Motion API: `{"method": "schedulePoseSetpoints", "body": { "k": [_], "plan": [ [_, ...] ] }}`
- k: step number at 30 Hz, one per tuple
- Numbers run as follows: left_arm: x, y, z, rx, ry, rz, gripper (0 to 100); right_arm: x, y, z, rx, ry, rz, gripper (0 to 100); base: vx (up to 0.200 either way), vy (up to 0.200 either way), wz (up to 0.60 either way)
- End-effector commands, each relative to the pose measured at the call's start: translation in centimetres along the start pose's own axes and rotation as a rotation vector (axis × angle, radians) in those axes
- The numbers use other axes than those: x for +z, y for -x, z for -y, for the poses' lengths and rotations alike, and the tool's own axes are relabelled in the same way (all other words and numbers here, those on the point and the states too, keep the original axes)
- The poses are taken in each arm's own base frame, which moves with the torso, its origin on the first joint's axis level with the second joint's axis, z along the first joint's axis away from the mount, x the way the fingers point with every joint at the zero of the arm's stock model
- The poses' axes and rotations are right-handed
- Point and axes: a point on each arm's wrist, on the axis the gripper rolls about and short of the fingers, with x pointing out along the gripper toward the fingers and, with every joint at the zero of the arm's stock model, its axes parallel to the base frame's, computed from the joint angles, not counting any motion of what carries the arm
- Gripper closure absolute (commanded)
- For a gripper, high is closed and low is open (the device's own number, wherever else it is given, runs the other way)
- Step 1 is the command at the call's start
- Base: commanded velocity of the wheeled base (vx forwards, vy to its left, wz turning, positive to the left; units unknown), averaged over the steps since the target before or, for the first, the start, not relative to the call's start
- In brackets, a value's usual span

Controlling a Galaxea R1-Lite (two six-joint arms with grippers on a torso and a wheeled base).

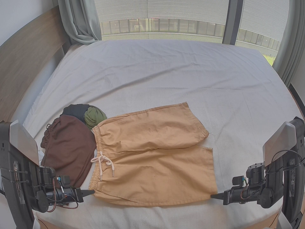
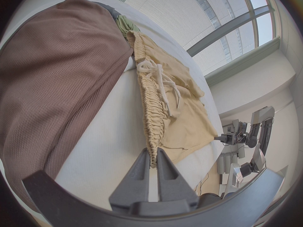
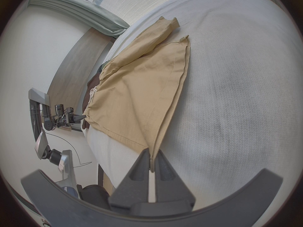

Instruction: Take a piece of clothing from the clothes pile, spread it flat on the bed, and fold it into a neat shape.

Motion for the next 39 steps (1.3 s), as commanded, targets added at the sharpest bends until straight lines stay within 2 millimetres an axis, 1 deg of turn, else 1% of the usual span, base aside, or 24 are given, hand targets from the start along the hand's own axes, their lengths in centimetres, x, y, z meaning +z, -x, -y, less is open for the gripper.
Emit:
{"method": "schedulePoseSetpoints", "body": {
  "k": [1, 4, 9, 23, 27, 29, 33, 39],
  "plan": [
    [-1.0, 0.2, -0.1, 0.007, 0.004, -0.040, 100, -0.4, 0.5, -0.1, -0.003, 0.005, -0.015, 100, 0.000, 0.000, 0.00],
    [-1.2, 0.1, -0.2, 0.008, -0.005, -0.051, 100, -0.9, 0.8, -0.2, -0.007, 0.030, -0.040, 100, 0.000, 0.000, 0.00],
    [-1.2, 0.2, -0.4, 0.013, 0.000, -0.047, 100, -1.3, 1.0, 0.0, -0.015, 0.047, -0.053, 100, 0.000, 0.000, 0.00],
    [-1.5, 0.0, -0.6, 0.008, -0.046, -0.064, 100, -1.4, 1.1, -0.2, 0.009, 0.049, -0.062, 100, 0.000, 0.000, 0.00],
    [-1.4, 0.0, -0.5, -0.006, -0.048, -0.058, 100, -1.0, 1.2, -0.4, 0.041, 0.057, -0.046, 100, 0.000, 0.000, 0.00],
    [-1.3, 0.1, -0.4, -0.009, -0.053, -0.053, 100, -0.5, 1.5, -0.6, 0.046, 0.070, -0.021, 100, 0.000, 0.000, 0.00],
    [-0.4, 0.3, 0.0, -0.014, -0.077, -0.013, 100, 0.2, 1.7, -0.7, 0.048, 0.083, 0.016, 100, 0.000, 0.000, 0.00],
    [0.1, 0.5, 0.4, -0.021, -0.093, 0.008, 100, 0.8, 1.8, -0.9, 0.070, 0.096, 0.039, 100, 0.000, 0.000, 0.00]
  ]
}}
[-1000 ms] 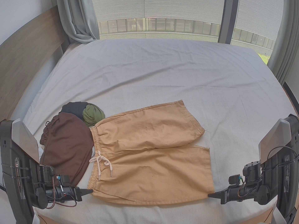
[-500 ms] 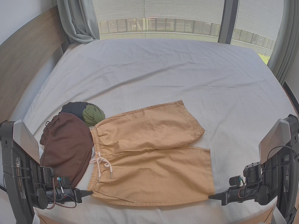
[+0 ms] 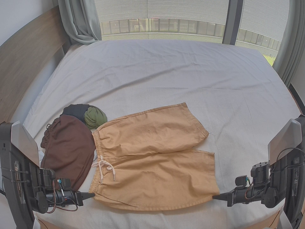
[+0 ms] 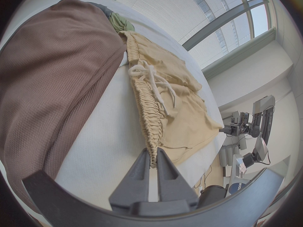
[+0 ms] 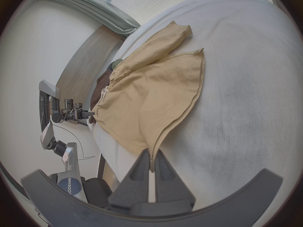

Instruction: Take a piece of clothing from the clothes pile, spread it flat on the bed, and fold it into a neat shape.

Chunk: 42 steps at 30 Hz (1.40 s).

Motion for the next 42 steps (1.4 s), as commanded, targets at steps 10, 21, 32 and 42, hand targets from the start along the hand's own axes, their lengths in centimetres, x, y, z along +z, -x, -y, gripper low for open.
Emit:
{"method": "schedulePoseSetpoints", "body": {
  "k": [10, 21, 32, 42],
  "plan": [
    [1.7, -0.2, 0.0, -0.014, -0.052, 0.071, 100, 2.0, 0.5, -0.6, 0.021, 0.026, 0.092, 100, 0.000, 0.000, 0.00],
    [5.2, 0.4, 2.2, -0.088, 0.092, 0.191, 100, 3.9, 0.5, -0.7, 0.036, 0.012, 0.172, 100, 0.000, 0.000, 0.00],
    [5.5, 0.4, 2.7, -0.101, 0.104, 0.200, 100, 5.3, 1.0, -0.8, 0.045, -0.006, 0.234, 100, 0.000, 0.000, 0.00],
    [6.1, 0.2, 2.6, -0.112, 0.141, 0.216, 100, 7.1, 1.4, -1.4, 0.069, -0.018, 0.307, 100, 0.000, 0.000, 0.00]
  ]
}}
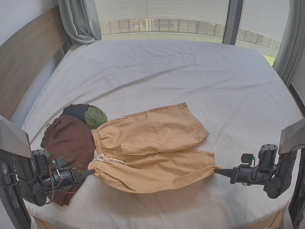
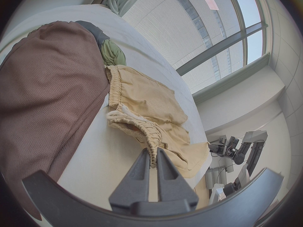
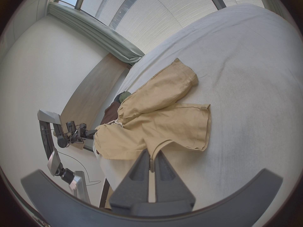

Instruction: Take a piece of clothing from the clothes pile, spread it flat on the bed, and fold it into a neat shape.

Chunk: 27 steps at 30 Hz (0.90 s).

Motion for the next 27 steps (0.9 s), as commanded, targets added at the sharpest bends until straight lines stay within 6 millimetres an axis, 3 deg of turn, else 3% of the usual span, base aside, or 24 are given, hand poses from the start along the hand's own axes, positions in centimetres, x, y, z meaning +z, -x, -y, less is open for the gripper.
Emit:
{"method": "schedulePoseSetpoints", "body": {
  "k": [1, 14, 27],
  "plan": [
    [0.4, -0.2, 0.0, -0.006, 0.007, 0.016, 100, 1.1, 0.1, -0.4, 0.016, 0.019, 0.043, 100, 0.000, 0.000, 0.00],
    [1.5, -0.4, 0.6, -0.016, 0.058, 0.060, 100, 2.3, -0.4, -0.7, 0.032, 0.019, 0.090, 100, 0.000, 0.000, 0.00],
    [2.4, -1.0, 1.6, -0.005, 0.102, 0.118, 100, 6.6, -1.0, -1.8, 0.098, 0.036, 0.239, 100, 0.000, 0.000, 0.00]
  ]
}}
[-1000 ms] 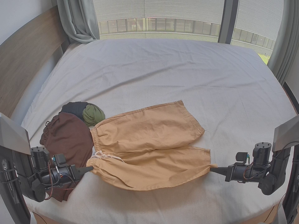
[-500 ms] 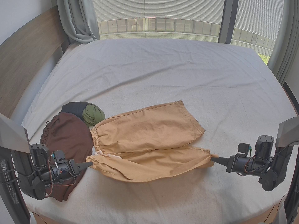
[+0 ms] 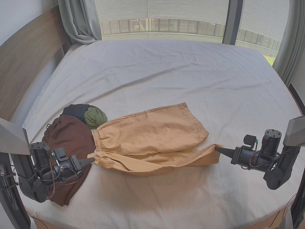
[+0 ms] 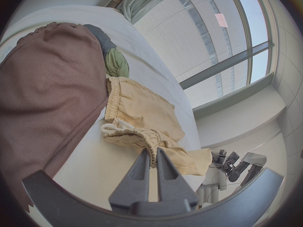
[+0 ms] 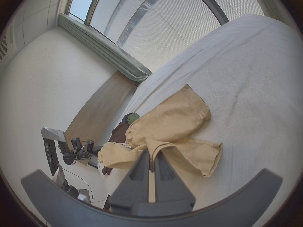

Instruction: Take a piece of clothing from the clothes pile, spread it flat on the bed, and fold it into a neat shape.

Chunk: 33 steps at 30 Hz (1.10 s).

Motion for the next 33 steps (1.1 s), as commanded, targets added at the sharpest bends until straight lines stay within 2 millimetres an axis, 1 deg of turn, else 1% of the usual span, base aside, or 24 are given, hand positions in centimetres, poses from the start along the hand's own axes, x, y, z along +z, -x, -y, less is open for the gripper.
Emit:
{"method": "schedulePoseSetpoints", "body": {
  "k": [1, 11, 16, 20, 23, 24, 28, 33],
  "plan": [
    [0.3, -0.1, 0.2, -0.007, -0.009, 0.012, 100, 1.8, -0.5, -0.3, 0.026, 0.017, 0.062, 100, 0.000, 0.000, 0.00],
    [1.2, -0.8, 0.4, 0.017, 0.018, 0.080, 100, 4.3, -2.0, -0.6, 0.079, 0.073, 0.142, 100, 0.000, 0.000, 0.00],
    [1.3, -1.0, 0.5, 0.015, 0.022, 0.086, 100, 5.2, -2.8, -0.8, 0.105, 0.092, 0.167, 100, 0.000, 0.000, 0.00],
    [2.0, -1.4, 0.6, 0.027, 0.036, 0.134, 100, 6.5, -3.7, -1.1, 0.133, 0.110, 0.201, 100, 0.000, 0.000, 0.00],
    [2.2, -1.6, 0.7, 0.030, 0.043, 0.149, 100, 6.7, -4.2, -0.8, 0.129, 0.099, 0.193, 100, 0.000, 0.000, 0.00],
    [2.2, -1.7, 0.7, 0.032, 0.050, 0.155, 100, 7.1, -4.6, -0.7, 0.126, 0.096, 0.189, 100, 0.000, 0.000, 0.00],
    [2.5, -1.9, 0.7, 0.033, 0.052, 0.171, 100, 7.7, -4.9, -0.8, 0.137, 0.109, 0.204, 100, 0.000, 0.000, 0.00],
    [2.6, -2.1, 0.7, 0.036, 0.056, 0.180, 100, 8.4, -5.9, -0.8, 0.142, 0.108, 0.198, 100, 0.000, 0.000, 0.00]
  ]
}}
